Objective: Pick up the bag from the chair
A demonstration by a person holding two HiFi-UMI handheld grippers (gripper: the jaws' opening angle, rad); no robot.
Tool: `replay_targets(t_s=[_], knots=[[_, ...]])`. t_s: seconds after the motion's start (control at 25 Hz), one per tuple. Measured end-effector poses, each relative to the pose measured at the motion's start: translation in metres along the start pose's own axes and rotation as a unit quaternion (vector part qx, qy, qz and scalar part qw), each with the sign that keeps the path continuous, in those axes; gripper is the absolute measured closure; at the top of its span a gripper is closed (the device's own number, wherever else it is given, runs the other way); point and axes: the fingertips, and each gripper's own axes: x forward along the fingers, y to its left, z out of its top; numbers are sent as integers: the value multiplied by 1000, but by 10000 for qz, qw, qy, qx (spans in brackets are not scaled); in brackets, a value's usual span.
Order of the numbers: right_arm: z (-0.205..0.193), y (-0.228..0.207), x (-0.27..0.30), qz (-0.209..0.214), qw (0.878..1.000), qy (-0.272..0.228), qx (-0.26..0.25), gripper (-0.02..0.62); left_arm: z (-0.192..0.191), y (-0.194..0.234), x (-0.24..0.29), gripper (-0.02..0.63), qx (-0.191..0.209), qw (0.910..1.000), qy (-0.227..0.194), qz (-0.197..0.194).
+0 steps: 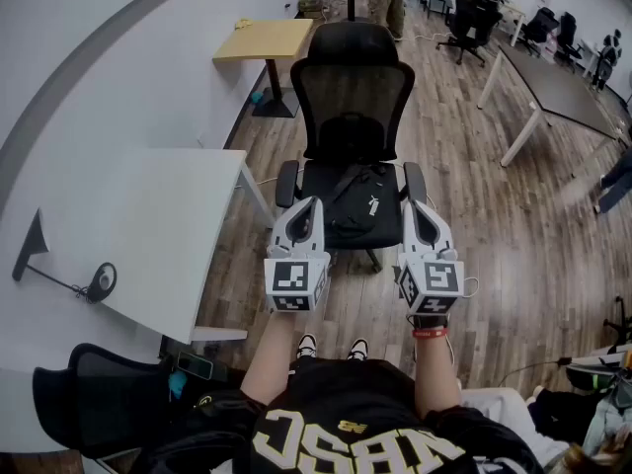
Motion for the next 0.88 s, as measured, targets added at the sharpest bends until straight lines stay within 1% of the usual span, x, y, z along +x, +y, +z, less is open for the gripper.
replay_targets(t_s=[0.32, 0.52, 0.6, 0.76, 0.88], knots=[[-6, -18, -8, 208, 9997, -6, 126, 586, -3, -28, 5, 592, -32, 10000, 21, 31], [-10, -32, -19, 167, 9998, -113, 51, 586, -5, -46, 4, 593, -44, 9999, 35, 90], [-13, -32, -22, 167, 9998, -84, 36, 586, -10, -50, 2, 593, -38, 9999, 71, 113], [-29, -29, -23, 289, 9993, 83, 208, 586, -18, -55, 1, 592, -18, 9998, 174, 135], [-35, -32, -23, 329, 9989, 154, 309, 586, -21, -60, 1, 592, -7, 9997, 226, 125]])
